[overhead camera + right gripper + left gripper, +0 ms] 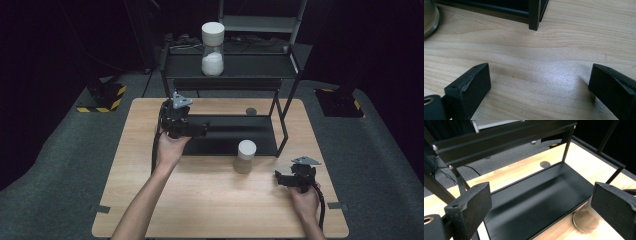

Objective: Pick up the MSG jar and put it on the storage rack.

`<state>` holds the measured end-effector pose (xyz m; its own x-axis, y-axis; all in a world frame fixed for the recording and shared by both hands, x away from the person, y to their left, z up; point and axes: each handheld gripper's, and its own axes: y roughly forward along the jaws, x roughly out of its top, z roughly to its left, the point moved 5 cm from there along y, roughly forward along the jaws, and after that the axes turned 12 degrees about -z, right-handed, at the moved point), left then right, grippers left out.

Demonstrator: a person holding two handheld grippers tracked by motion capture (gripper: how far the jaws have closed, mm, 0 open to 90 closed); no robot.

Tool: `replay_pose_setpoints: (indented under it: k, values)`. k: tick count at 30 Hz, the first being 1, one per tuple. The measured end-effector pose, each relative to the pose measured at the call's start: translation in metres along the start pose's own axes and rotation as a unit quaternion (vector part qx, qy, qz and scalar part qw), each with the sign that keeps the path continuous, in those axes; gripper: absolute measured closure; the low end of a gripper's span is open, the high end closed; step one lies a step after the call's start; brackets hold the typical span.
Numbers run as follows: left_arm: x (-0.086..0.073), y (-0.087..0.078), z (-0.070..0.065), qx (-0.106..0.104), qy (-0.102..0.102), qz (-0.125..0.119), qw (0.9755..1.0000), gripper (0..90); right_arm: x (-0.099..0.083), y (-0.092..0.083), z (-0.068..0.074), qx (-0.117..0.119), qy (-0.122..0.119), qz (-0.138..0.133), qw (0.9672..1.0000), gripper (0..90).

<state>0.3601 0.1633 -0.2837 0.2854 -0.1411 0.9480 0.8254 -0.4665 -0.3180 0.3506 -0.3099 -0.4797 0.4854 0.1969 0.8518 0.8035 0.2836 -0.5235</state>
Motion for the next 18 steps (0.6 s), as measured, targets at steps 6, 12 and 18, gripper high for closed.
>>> replay_pose_setpoints:
  k: [6,12,18]
  values:
    - [-0.019,0.002,0.006,-0.005,-0.012,0.01,0.9999,3.4,0.0,0.0,0.0,0.0,0.0,0.0,1.0,3.3]
    - [-0.036,0.003,0.011,-0.007,-0.024,0.02,0.9995,3.5,0.0,0.0,0.0,0.0,0.0,0.0,1.0,3.3]
    - [-0.053,0.004,0.009,-0.002,-0.018,0.028,0.9995,3.5,0.0,0.0,0.0,0.0,0.0,0.0,1.0,3.3]
